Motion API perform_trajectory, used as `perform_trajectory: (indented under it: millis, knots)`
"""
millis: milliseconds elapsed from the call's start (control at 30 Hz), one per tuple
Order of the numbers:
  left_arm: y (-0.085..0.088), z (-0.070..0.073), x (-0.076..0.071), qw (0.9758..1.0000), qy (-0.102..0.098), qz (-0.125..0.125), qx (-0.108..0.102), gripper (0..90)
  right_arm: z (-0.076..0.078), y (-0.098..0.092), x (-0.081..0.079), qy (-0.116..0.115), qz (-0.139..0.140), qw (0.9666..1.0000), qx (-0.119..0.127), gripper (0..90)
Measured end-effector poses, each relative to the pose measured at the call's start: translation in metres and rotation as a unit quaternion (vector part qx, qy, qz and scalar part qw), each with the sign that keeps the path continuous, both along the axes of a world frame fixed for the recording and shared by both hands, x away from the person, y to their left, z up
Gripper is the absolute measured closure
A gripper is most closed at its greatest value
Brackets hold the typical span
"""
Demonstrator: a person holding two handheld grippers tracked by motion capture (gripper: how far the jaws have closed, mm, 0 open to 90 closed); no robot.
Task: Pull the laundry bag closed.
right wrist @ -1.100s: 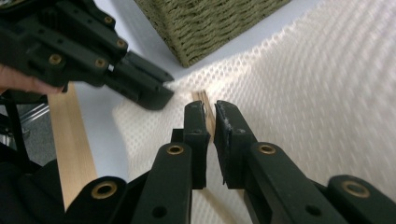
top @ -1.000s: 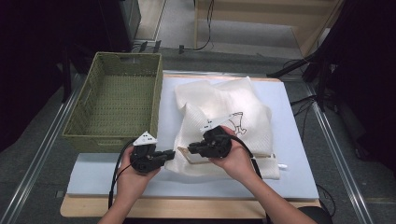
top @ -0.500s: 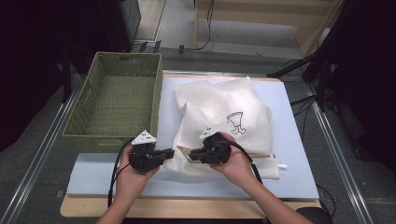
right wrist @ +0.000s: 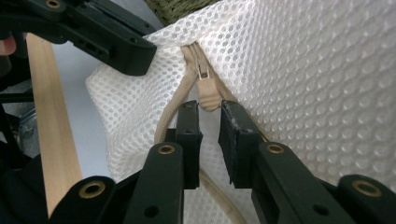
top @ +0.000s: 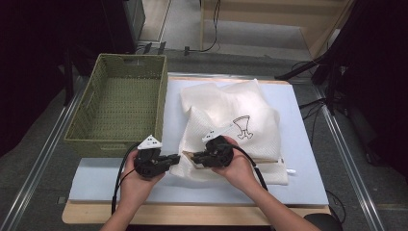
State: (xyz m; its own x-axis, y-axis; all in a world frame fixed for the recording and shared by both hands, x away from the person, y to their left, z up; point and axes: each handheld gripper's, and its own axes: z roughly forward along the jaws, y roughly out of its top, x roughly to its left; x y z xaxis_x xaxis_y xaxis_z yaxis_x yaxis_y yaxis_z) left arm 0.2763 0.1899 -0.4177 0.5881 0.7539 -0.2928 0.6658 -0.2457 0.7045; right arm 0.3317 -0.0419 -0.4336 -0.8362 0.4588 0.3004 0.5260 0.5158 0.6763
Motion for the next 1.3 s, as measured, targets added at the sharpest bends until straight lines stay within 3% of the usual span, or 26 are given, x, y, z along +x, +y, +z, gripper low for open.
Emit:
perform_trajectory:
  millis: [533,600,700,833,933,1033,1100,1200,1300]
  knots:
    - [0.001,-0.001,0.001,1.0,0.004,0.002,-0.004,87.1,-0.005,0.008,0.004,-0.011,0.004,0.9998,0.014,82.1]
    - [0.001,-0.002,0.002,1.0,0.003,0.0,0.008,84.9,-0.003,0.008,0.002,-0.017,0.008,0.9998,0.008,82.7]
    - [-0.001,-0.006,0.003,0.9997,-0.004,-0.007,0.023,74.5,-0.001,0.007,0.001,-0.016,0.01,0.9998,0.005,82.8]
    - [-0.002,-0.006,0.006,0.9996,-0.011,-0.009,0.023,67.7,0.002,0.005,-0.002,-0.022,0.016,0.9996,0.003,82.8]
    - [-0.001,-0.008,0.012,0.9999,-0.001,-0.009,0.014,66.7,0.003,0.004,-0.003,-0.022,0.015,0.9996,0.004,82.9]
    - [-0.001,-0.01,0.017,0.9998,0.017,-0.013,-0.004,68.1,0.004,0.003,-0.004,-0.023,0.018,0.9996,0.001,82.9]
    - [-0.002,-0.009,0.019,0.9989,0.038,-0.018,-0.019,77.8,0.004,0.002,-0.005,-0.024,0.019,0.9995,0.002,82.9]
    - [-0.002,-0.006,0.02,0.9984,0.048,-0.017,-0.026,84.9,0.004,0.001,-0.006,-0.027,0.017,0.9995,0.0,82.8]
    - [-0.004,-0.001,0.018,0.9988,0.041,-0.018,-0.021,86.6,0.004,-0.001,-0.006,-0.029,0.018,0.9994,0.005,82.9]
